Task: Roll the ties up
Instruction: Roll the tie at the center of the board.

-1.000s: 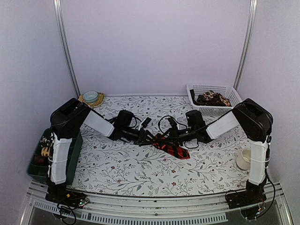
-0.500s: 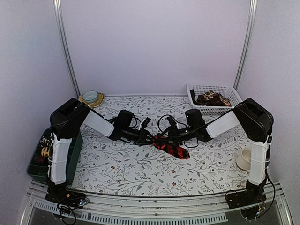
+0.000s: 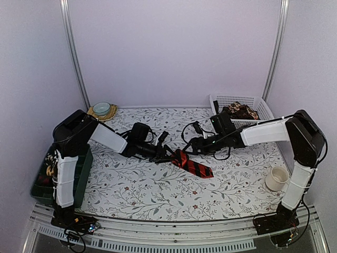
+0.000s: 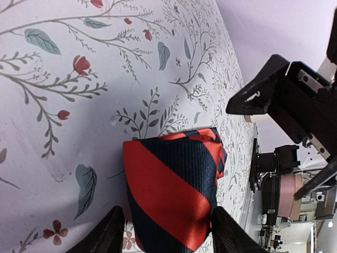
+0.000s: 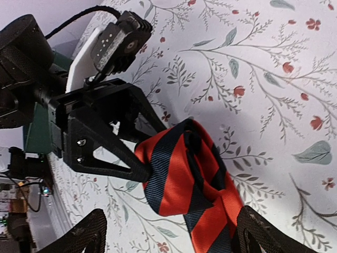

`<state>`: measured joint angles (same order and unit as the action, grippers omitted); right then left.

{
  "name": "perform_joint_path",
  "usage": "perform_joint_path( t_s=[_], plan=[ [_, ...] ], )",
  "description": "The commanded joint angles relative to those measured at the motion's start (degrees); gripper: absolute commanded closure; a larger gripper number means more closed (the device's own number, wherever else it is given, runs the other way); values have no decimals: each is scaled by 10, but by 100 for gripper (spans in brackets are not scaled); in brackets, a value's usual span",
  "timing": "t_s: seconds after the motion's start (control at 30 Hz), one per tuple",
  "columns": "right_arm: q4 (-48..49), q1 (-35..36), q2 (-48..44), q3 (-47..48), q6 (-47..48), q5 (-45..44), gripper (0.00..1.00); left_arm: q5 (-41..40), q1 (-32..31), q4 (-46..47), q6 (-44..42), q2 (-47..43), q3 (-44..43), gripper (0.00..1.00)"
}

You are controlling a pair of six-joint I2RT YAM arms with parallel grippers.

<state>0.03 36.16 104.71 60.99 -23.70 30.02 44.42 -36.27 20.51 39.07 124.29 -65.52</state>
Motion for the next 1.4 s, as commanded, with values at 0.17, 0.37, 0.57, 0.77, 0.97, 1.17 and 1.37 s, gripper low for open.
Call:
perform_joint_path(
  t_s=[0.17,0.37,0.57,0.77,0.97,1.17,1.37],
  plan=[
    [-14,44,31,42,190,-166,5,17,1,29,15,3,8,40],
    [16,67,58,54,249,-153,0,23,3,35,17,6,8,40],
    [7,76,102,73,299,-160,0,27,4,40,20,13,4,39],
    [-5,80,129,86,314,-167,0,29,4,41,21,18,4,40],
    [-11,84,148,98,321,-182,1,33,5,46,24,21,2,40],
    [-10,86,152,97,318,-187,15,33,7,47,26,23,4,40],
    [-9,89,145,87,318,-189,28,35,7,64,37,28,10,34]
  ],
)
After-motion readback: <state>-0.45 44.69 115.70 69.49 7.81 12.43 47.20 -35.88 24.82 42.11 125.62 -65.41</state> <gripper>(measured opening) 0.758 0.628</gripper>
